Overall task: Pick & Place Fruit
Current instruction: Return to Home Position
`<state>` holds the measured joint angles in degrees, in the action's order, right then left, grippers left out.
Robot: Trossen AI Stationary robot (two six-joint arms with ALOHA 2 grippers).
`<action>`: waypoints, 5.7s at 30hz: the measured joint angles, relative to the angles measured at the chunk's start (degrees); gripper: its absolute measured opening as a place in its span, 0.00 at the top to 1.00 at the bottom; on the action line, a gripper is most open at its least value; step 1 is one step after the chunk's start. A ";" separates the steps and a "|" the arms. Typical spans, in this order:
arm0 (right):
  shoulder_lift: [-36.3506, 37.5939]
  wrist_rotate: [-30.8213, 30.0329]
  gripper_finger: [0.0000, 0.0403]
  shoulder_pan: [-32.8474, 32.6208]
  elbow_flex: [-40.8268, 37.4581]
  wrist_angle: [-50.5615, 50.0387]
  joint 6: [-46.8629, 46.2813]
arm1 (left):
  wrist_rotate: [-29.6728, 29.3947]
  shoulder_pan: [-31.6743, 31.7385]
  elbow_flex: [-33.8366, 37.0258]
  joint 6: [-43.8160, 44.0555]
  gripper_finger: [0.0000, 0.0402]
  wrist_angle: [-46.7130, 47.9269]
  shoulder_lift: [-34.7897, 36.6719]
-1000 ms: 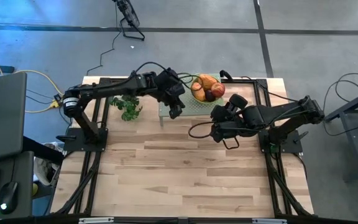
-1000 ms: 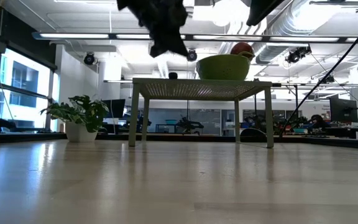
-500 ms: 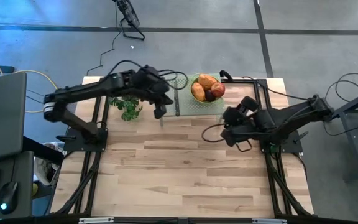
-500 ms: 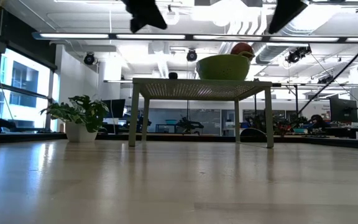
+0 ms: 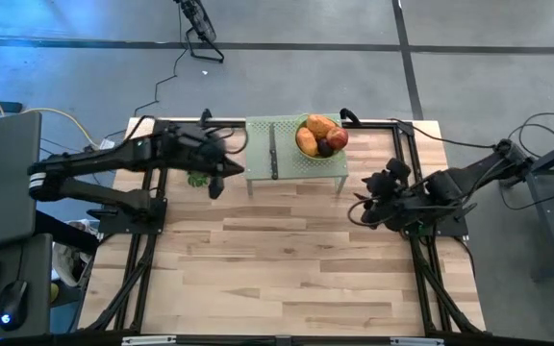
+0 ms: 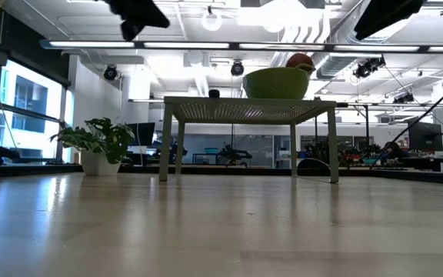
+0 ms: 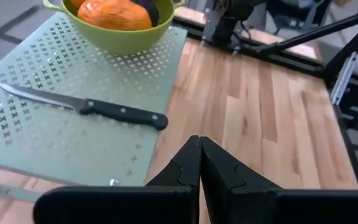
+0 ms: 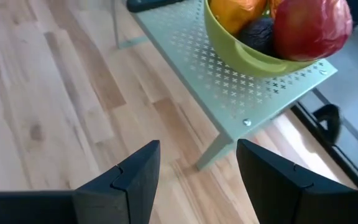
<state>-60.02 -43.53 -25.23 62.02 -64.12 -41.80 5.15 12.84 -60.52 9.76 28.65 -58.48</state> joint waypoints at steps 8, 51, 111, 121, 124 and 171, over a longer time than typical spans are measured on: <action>6.02 -1.03 0.49 -1.03 -9.01 11.02 4.30 | -1.65 -1.76 11.73 4.20 1.00 -4.93 12.78; 35.12 31.55 0.49 23.87 -45.64 56.24 30.44 | -3.12 -2.06 43.40 7.01 1.00 -6.22 57.81; 52.43 36.65 0.49 23.84 -49.88 50.90 25.35 | -6.01 -2.06 59.42 5.51 1.00 -28.70 58.10; 52.43 43.42 0.49 23.84 -49.88 52.25 24.00 | -4.26 -2.06 59.47 5.09 1.00 -28.65 58.10; 52.43 43.57 0.49 23.84 -50.30 53.84 24.00 | -4.24 -2.06 59.49 5.09 1.00 -28.64 58.10; 52.91 40.89 0.49 23.91 -61.55 70.82 28.98 | -2.71 -2.01 59.53 -16.86 1.00 -28.63 58.08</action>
<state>-7.11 -2.64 -1.32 0.47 6.70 -12.82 2.44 10.83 -0.99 -7.10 0.02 -0.40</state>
